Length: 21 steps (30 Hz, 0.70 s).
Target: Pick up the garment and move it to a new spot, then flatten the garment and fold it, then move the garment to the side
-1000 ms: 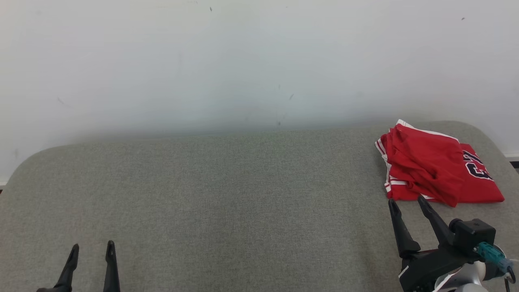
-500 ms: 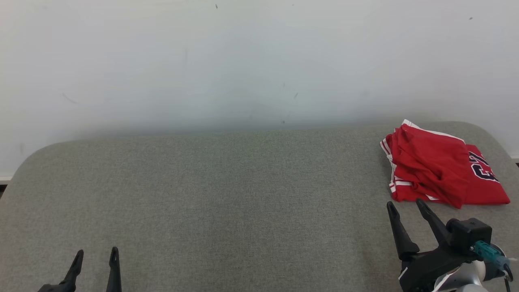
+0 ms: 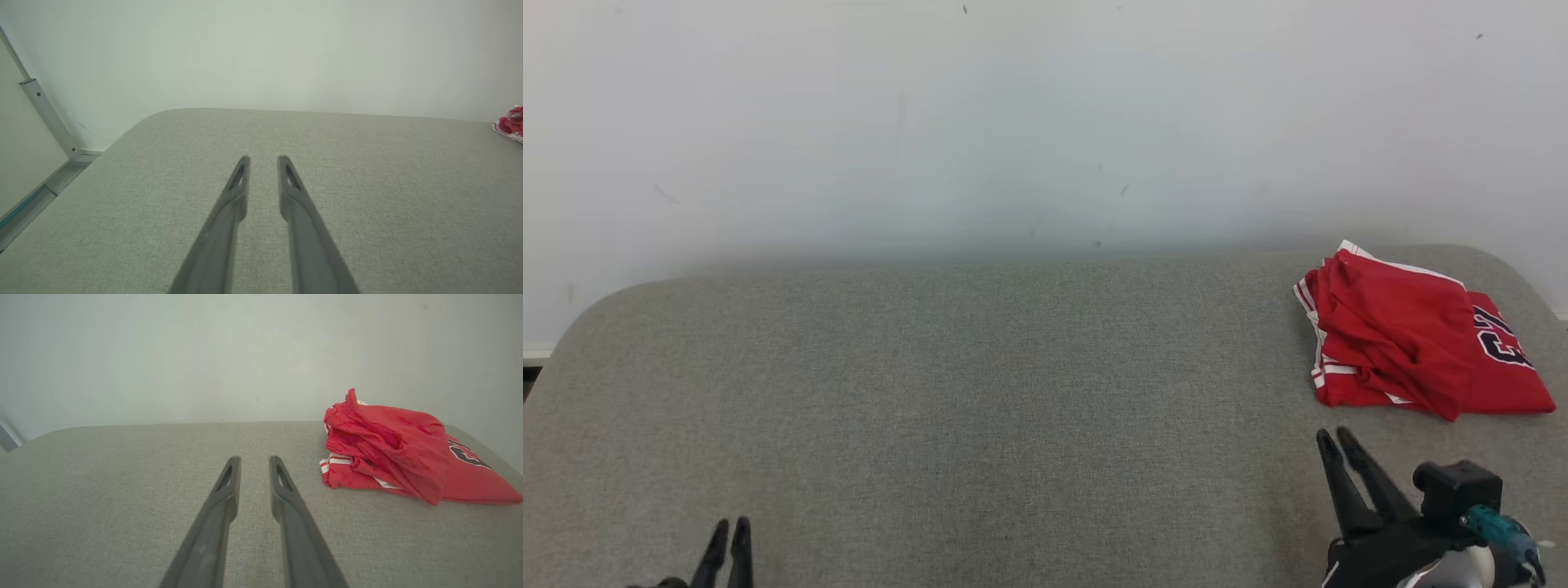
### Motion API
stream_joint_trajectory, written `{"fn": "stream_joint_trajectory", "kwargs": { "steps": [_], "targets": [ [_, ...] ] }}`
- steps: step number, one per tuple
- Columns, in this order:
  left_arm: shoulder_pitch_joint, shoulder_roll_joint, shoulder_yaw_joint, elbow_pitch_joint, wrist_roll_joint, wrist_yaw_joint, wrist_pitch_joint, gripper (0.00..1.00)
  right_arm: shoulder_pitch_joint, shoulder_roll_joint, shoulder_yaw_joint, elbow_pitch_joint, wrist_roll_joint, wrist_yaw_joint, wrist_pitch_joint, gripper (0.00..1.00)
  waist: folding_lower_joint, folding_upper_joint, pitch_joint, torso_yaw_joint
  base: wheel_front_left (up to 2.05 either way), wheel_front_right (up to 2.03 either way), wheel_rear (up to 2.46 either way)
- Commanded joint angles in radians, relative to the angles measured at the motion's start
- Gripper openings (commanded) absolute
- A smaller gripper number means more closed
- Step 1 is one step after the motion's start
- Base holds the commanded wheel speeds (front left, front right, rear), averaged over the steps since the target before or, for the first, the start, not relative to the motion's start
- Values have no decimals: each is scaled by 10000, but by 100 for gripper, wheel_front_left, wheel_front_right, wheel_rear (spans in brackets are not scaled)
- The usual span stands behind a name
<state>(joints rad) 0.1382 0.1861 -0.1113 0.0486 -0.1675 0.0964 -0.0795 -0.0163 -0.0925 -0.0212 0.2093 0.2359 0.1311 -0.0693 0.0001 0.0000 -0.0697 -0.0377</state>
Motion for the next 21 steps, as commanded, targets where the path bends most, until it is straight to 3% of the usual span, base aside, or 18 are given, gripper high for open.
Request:
{"fn": "stream_joint_trajectory", "kwargs": {
  "steps": [1,21],
  "targets": [
    [27,-47,-15,72,-30,-5,0,0,62,16,-3,85,25,0,13,0,0,0,2,1,0,0,0],
    [-641,-368,410,559,-3760,-589,239,0,-428,117,-438,352,3494,-1,744,0,0,0,122,62,0,0,0]
  ]
}}
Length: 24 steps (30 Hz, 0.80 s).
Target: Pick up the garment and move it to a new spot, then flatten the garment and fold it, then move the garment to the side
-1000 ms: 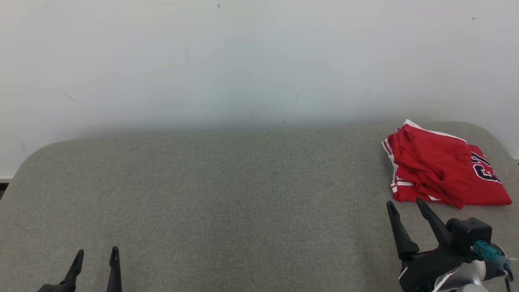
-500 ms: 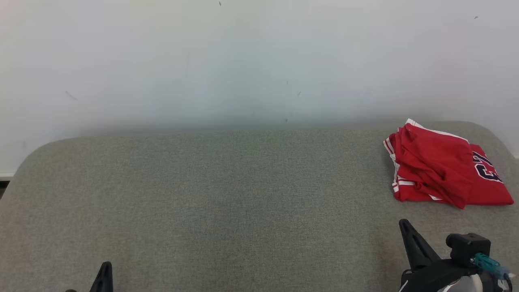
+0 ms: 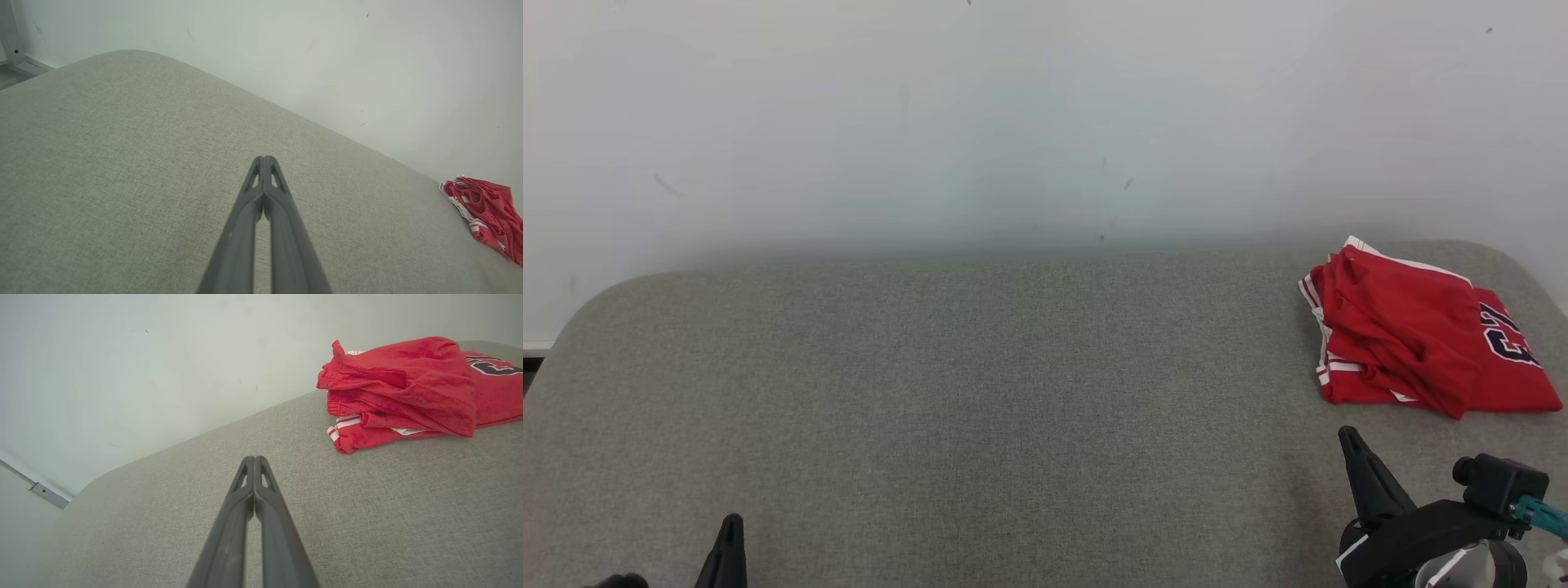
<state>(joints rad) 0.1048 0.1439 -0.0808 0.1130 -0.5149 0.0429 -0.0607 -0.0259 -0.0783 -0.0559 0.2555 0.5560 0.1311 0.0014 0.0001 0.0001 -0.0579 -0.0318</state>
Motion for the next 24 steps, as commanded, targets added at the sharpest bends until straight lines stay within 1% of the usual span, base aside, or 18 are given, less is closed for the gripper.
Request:
{"fn": "stream_joint_trajectory", "kwargs": {
  "steps": [1,23,24],
  "targets": [
    [-307,54,105,-86,-285,-54,51,0,-332,-25,-91,-111,294,-1,36,0,-1,-1,4,3,0,0,0],
    [-861,-237,485,286,-3519,-564,259,0,-741,63,-444,118,3321,-2,654,0,-1,-1,138,69,0,0,0],
    [-907,-256,515,318,-3784,-612,277,0,-777,71,-471,134,3567,-2,701,0,-1,-1,150,75,0,0,0]
  ]
}}
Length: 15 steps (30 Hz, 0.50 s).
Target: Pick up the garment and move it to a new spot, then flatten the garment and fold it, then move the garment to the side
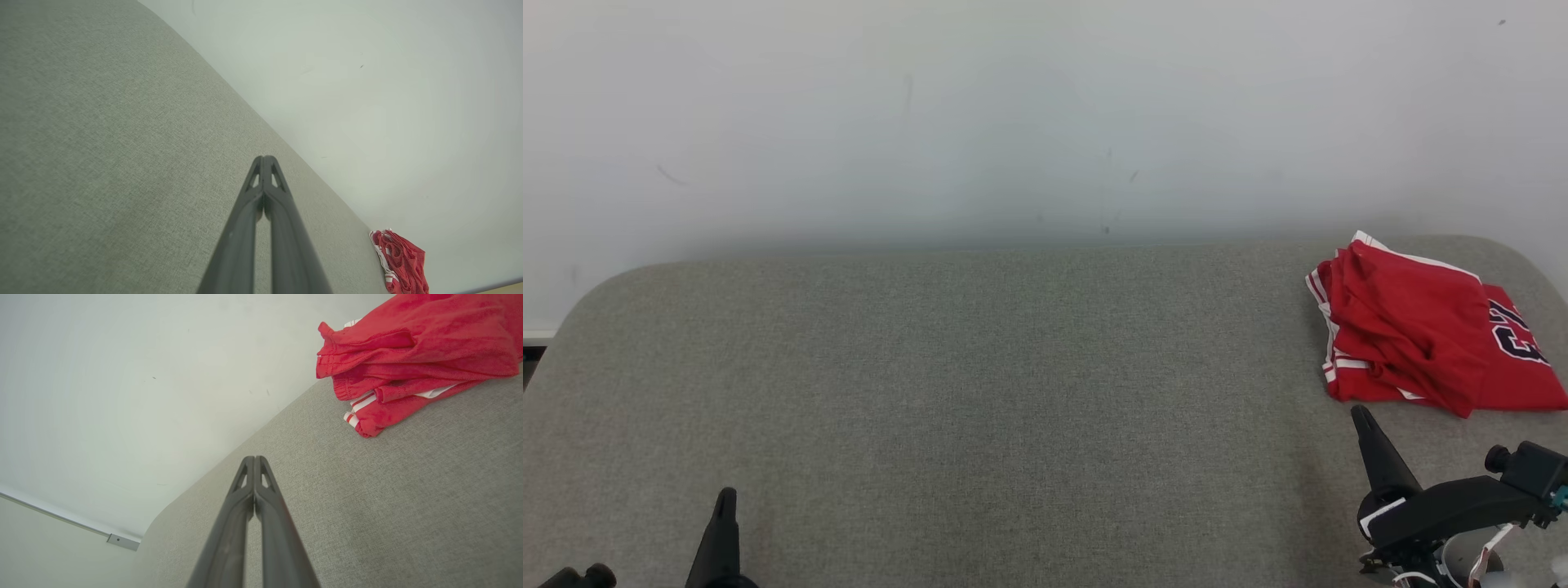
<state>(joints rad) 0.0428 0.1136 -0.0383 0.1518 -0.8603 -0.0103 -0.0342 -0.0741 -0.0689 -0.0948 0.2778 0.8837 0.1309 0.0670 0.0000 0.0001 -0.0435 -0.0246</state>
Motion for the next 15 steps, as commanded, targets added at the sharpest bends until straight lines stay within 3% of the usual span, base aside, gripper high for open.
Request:
{"fn": "stream_joint_trajectory", "kwargs": {
  "steps": [1,15],
  "targets": [
    [-308,36,105,-54,-445,-105,23,0,-313,-19,-96,-79,404,0,71,0,0,-1,12,7,0,0,0],
    [-630,-138,327,182,-2311,-392,152,0,-547,34,-309,65,2159,-1,439,0,0,-1,110,55,0,0,0]
  ]
}}
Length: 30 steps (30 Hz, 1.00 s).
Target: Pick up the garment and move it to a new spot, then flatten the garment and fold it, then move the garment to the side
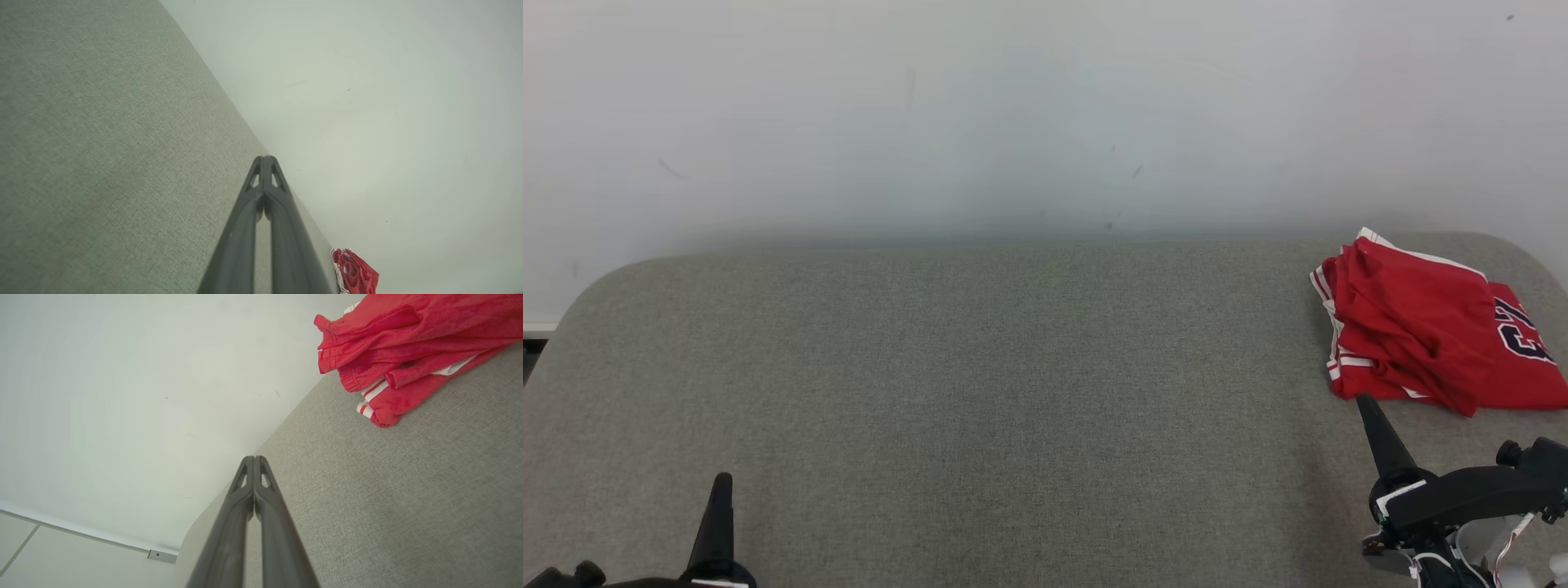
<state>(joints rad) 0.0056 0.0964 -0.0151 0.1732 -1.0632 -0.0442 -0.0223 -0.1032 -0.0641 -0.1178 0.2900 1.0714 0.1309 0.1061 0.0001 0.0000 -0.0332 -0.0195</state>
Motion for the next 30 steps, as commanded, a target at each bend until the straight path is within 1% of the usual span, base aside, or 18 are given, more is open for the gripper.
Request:
{"fn": "stream_joint_trajectory", "kwargs": {
  "steps": [1,30],
  "targets": [
    [-277,24,106,-22,-390,-74,38,0,-269,-11,-91,-50,374,-1,75,0,-1,0,13,7,0,0,0],
    [-721,-222,423,315,-3056,-495,221,0,-594,68,-389,161,2858,-2,594,0,-1,0,184,92,0,0,0]
  ]
}}
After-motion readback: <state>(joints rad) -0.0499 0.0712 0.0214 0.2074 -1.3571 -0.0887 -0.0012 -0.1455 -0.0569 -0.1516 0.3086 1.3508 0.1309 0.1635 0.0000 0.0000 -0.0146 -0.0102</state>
